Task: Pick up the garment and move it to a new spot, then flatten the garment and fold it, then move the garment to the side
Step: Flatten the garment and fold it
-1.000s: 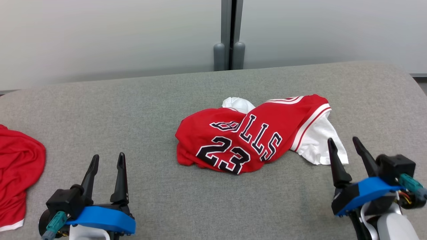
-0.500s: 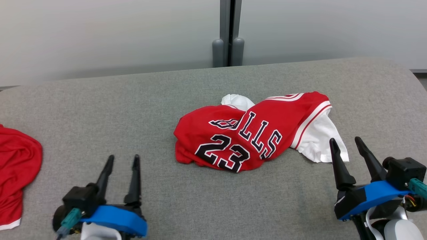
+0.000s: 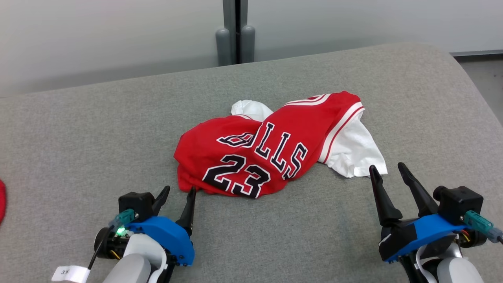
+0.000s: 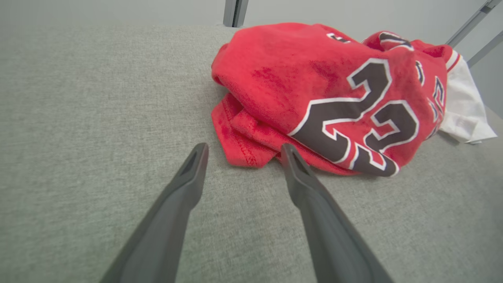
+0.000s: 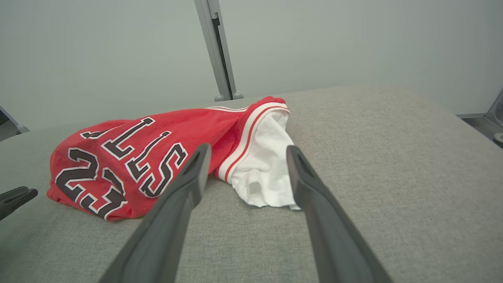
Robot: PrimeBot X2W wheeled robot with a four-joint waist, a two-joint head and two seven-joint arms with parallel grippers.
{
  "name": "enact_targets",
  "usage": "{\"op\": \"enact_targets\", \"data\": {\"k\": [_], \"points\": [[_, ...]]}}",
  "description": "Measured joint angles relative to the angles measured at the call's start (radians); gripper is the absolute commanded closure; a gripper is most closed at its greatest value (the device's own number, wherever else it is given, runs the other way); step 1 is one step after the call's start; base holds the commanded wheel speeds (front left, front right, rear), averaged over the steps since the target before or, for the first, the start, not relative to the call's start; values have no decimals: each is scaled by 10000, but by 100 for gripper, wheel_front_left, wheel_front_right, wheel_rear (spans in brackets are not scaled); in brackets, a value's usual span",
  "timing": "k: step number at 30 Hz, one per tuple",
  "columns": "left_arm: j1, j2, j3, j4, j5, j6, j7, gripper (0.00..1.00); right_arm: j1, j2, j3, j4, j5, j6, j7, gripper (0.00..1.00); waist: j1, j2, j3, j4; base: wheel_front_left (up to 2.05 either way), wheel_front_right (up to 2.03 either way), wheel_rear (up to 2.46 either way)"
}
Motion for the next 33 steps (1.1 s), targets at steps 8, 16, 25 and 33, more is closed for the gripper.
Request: {"op": "enact_targets", "data": {"k": [8, 16, 25, 33], "points": [[-965, -82, 230, 1505, -282, 105, 495, 0, -174, 2, 199, 201, 146, 0, -217, 0, 0, 0, 301, -537, 0, 0, 0], [-1716, -238, 219, 2343, -562, 19, 1315, 100, -239, 2, 211, 349, 192, 0, -357, 0, 0, 0, 418, -749, 0, 0, 0], [-1544, -633, 690, 581, -1083, -293, -176, 100, -237, 2, 52, 441, 316, 0, -395, 0, 0, 0, 89, -256, 0, 0, 0], [-675, -353, 581, -3112, -957, 42, -73, 100, -197, 0, -88, 290, 253, 0, -253, 0, 0, 0, -239, 356, 0, 0, 0]]}}
